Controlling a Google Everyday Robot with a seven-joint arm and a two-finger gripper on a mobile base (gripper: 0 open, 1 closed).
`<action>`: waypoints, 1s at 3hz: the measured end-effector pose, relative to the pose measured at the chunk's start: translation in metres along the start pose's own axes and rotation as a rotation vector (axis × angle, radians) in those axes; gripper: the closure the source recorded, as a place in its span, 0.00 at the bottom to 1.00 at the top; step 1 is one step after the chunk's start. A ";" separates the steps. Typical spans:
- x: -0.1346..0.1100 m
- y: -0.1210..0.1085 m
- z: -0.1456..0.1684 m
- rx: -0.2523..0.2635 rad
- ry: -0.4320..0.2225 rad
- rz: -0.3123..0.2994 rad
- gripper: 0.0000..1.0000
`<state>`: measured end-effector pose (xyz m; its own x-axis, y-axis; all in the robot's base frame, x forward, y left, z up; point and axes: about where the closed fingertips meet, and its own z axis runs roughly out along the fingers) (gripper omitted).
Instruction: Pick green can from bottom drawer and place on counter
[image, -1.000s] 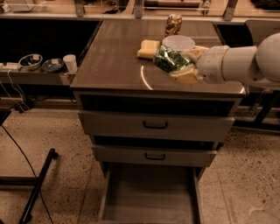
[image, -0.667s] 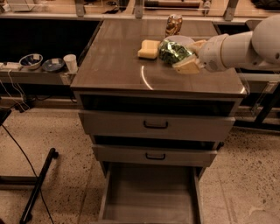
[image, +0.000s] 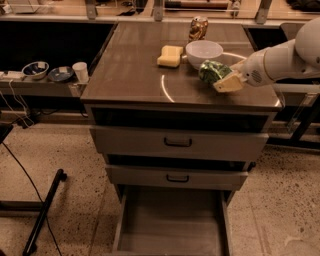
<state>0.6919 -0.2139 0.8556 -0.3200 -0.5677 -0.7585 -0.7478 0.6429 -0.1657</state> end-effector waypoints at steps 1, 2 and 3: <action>0.002 0.000 0.000 -0.003 0.004 0.002 0.81; 0.002 0.001 0.000 -0.004 0.005 0.002 0.58; 0.002 0.001 0.000 -0.004 0.005 0.002 0.34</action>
Offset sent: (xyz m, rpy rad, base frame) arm -0.0008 -0.0006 -0.0016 -0.0011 0.0058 0.0006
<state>0.6911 -0.2144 0.8539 -0.3241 -0.5688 -0.7559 -0.7492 0.6422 -0.1620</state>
